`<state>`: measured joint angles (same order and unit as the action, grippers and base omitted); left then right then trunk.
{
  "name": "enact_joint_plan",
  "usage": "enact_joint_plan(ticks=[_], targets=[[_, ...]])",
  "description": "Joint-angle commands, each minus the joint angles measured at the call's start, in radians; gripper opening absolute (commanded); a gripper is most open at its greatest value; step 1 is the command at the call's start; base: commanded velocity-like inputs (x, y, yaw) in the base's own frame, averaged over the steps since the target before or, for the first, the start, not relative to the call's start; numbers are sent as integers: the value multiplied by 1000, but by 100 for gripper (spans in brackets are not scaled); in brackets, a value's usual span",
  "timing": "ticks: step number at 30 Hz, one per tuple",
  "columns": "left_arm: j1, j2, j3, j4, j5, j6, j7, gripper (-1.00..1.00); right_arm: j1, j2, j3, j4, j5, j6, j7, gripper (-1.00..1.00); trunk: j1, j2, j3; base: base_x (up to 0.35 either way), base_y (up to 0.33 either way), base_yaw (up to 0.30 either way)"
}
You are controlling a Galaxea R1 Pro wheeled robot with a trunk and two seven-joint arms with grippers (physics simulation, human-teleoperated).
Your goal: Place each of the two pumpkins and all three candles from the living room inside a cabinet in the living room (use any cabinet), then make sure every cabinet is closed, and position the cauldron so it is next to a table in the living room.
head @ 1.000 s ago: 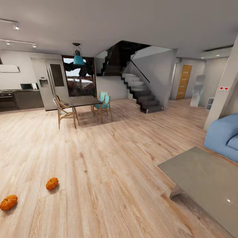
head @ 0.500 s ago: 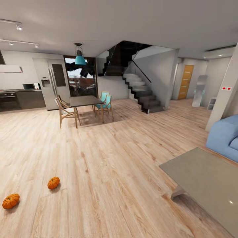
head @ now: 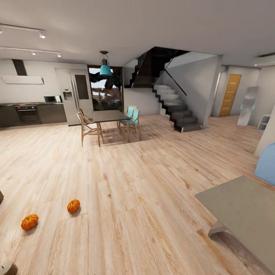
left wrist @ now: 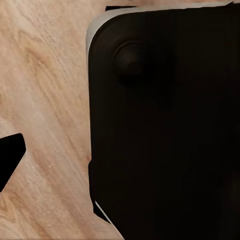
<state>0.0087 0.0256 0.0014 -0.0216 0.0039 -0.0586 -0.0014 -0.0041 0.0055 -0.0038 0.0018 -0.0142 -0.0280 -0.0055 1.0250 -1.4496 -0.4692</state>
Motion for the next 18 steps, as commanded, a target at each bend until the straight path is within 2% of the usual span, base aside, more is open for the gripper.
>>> enact_joint_plan(ticks=[1, 18], targets=[[0, 0, 0, -1, 0, -6, 0, 100, 0, 0, 0, 1, -1, -3, -1, 100, 0, 0, -1, 0, 0, 27], [0, -1, -3, -1, -4, -21, 0, 100, 0, 0, 1, -2, -2, -11, -2, 100, 0, 0, -1, 0, 0, 6]])
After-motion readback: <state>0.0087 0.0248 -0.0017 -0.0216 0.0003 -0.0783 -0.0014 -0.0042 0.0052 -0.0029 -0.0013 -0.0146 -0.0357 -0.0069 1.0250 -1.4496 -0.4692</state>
